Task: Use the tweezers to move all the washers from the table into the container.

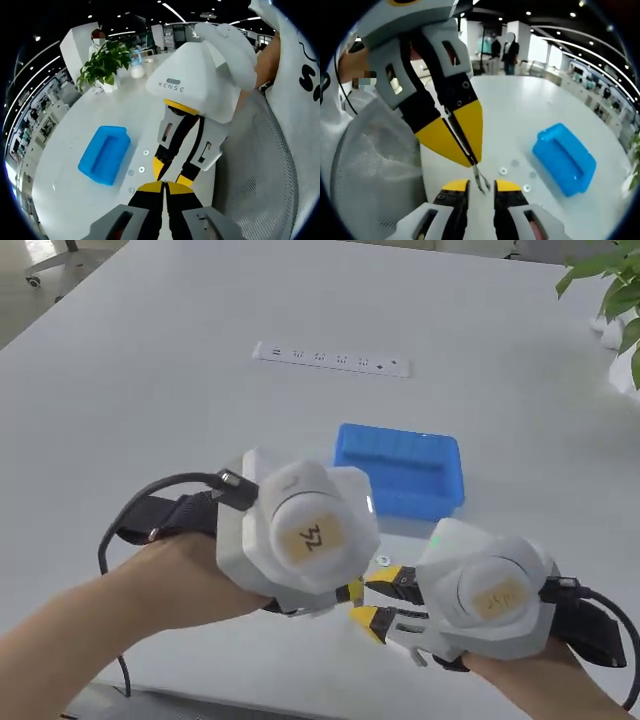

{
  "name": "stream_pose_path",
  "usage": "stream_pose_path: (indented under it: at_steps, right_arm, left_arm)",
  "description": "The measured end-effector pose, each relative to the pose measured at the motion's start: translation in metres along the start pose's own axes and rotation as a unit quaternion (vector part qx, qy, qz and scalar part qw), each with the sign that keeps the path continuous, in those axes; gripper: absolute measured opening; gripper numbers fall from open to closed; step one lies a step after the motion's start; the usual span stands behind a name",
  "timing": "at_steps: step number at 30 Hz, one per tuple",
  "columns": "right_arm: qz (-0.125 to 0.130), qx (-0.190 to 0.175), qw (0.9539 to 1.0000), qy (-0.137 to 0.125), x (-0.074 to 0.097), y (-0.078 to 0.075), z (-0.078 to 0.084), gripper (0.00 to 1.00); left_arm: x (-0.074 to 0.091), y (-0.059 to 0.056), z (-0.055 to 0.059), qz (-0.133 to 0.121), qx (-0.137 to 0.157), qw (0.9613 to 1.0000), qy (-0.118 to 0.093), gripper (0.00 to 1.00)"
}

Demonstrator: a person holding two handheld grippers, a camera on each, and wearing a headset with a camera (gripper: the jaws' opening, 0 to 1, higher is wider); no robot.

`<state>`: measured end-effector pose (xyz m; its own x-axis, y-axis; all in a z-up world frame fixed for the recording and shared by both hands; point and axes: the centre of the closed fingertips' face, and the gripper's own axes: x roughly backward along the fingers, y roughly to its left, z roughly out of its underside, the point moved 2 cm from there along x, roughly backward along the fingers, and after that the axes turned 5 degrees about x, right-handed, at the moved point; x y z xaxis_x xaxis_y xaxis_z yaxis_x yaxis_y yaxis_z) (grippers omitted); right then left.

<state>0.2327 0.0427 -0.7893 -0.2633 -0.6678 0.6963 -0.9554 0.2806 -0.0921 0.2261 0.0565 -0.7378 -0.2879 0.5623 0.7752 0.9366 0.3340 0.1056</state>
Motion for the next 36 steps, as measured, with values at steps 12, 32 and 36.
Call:
stream_pose_path:
  at_steps: [12,32,36]
  right_arm:
    - [-0.005,0.001,1.0,0.003,-0.004,0.001,0.001,0.08]
    - [-0.008,0.009,0.9998,0.015,-0.006,-0.005,0.005,0.04]
    - [-0.008,-0.009,0.9999,0.012,-0.005,-0.009,0.006,0.04]
  left_arm:
    - [-0.005,-0.003,-0.008,0.012,-0.006,0.9999,0.001,0.0]
    - [-0.002,-0.003,0.007,-0.03,0.154,0.9842,-0.082,0.17]
    - [0.012,-0.002,0.021,-0.063,0.219,0.9673,-0.111,0.38]
